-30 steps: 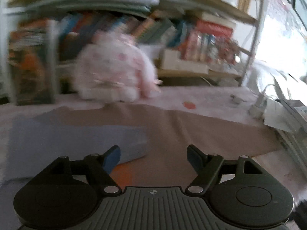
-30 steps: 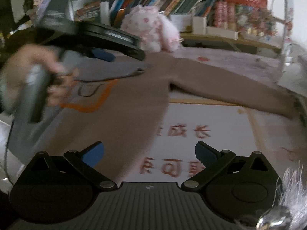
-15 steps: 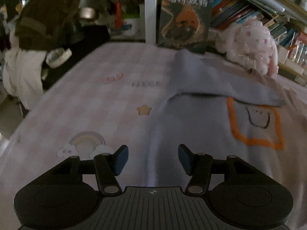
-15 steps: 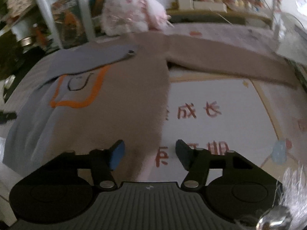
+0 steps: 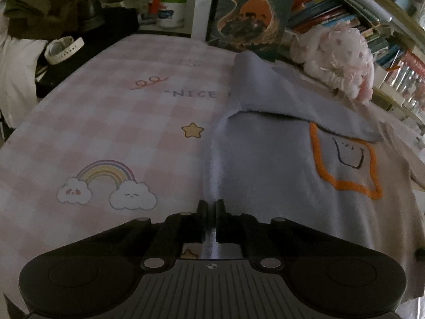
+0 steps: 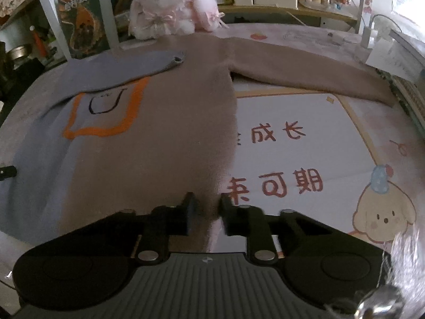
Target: Fold clothes
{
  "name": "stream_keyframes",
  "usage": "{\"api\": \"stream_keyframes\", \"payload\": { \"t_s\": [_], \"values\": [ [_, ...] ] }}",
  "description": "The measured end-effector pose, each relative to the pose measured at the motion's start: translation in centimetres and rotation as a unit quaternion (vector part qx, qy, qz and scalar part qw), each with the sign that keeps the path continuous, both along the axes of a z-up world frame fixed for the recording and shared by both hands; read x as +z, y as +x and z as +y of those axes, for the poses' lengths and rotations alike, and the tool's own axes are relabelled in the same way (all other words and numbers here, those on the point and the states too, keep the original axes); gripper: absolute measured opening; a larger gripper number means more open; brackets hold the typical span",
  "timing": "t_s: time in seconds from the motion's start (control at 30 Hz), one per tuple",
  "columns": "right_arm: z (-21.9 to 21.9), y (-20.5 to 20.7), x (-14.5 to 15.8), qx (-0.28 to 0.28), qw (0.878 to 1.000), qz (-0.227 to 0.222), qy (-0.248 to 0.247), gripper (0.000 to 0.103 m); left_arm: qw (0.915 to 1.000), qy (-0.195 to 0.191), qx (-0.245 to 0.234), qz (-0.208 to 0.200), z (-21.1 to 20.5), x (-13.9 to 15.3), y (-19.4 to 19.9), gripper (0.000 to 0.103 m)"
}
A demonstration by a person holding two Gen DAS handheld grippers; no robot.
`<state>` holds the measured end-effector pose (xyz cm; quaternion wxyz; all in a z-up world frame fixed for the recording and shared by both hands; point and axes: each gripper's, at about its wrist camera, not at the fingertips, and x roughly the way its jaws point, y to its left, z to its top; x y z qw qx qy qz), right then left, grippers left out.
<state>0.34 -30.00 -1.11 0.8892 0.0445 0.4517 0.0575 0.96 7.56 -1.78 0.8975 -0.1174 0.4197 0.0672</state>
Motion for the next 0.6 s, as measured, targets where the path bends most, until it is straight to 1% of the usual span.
{"api": "stream_keyframes", "payload": {
  "t_s": [0.1,0.27,0.4,0.6],
  "values": [
    [1.1,0.1,0.0,0.002,1.0,-0.006,-0.006,0.012,1.0,-0.007,0.002,-0.004,1.1,0.0,0.0,0.004],
    [2.7,0.2,0.0,0.01,1.0,-0.011,-0.012,0.012,1.0,-0.002,-0.004,-0.003,2.5,0.1,0.1,0.004],
    [3.2,0.1,0.0,0.002,1.0,-0.011,-0.016,0.012,0.9999,-0.005,-0.016,0.002,3.0,-0.2,0.2,0.005],
    [3.8,-0.3,0.0,-0.009,1.0,-0.011,-0.022,0.012,0.9995,-0.001,-0.032,-0.006,3.6,-0.3,0.1,0.007]
  ]
}}
